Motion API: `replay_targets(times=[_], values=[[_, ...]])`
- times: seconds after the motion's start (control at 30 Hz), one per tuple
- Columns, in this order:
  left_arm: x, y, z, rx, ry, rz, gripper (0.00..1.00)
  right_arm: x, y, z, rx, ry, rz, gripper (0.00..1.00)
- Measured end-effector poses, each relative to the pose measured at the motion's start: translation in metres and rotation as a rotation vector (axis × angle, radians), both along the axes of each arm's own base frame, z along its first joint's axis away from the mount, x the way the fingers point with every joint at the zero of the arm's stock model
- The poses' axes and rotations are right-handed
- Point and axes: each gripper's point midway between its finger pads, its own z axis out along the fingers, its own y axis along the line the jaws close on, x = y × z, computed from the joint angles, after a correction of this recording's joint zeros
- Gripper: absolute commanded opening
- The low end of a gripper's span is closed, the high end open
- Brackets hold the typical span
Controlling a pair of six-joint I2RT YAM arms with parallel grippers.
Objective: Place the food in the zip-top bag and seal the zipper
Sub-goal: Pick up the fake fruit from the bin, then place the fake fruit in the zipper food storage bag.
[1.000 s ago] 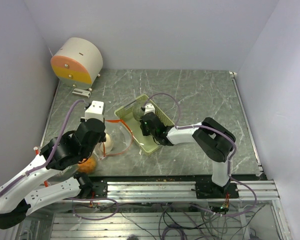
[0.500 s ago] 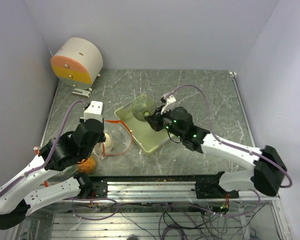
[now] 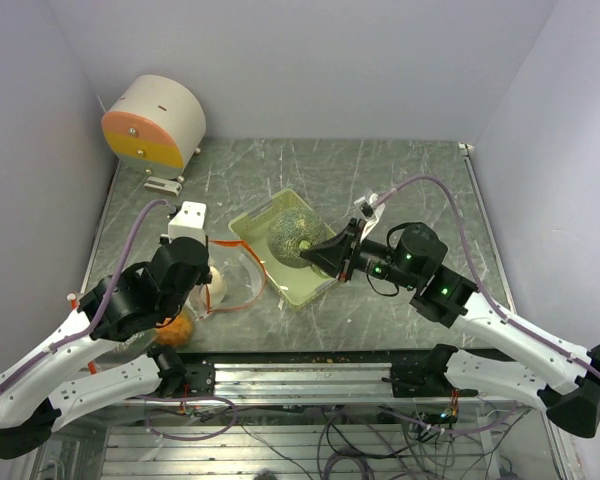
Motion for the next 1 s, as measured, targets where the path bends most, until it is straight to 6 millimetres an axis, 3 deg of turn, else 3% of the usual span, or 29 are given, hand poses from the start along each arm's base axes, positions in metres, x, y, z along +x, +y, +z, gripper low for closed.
replay_targets(times=[0.47, 0.63, 0.77, 1.0], values=[[0.002, -0.003, -0.004, 0.004, 0.003, 0.0, 0.07, -0.08, 0.024, 0.036, 0.151, 0.0, 0.438, 0.0], [0.003, -0.006, -0.005, 0.004, 0.009, -0.007, 0.07, -0.096, 0.046, 0.023, 0.14, 0.024, 0.53, 0.0], [0.002, -0.009, -0.007, 0.002, 0.017, -0.019, 0.07, -0.097, 0.061, 0.004, 0.102, 0.06, 0.543, 0.0], [-0.002, -0.011, -0.004, -0.027, 0.017, -0.044, 0.07, -0.063, 0.079, -0.028, 0.036, 0.071, 0.396, 0.0]])
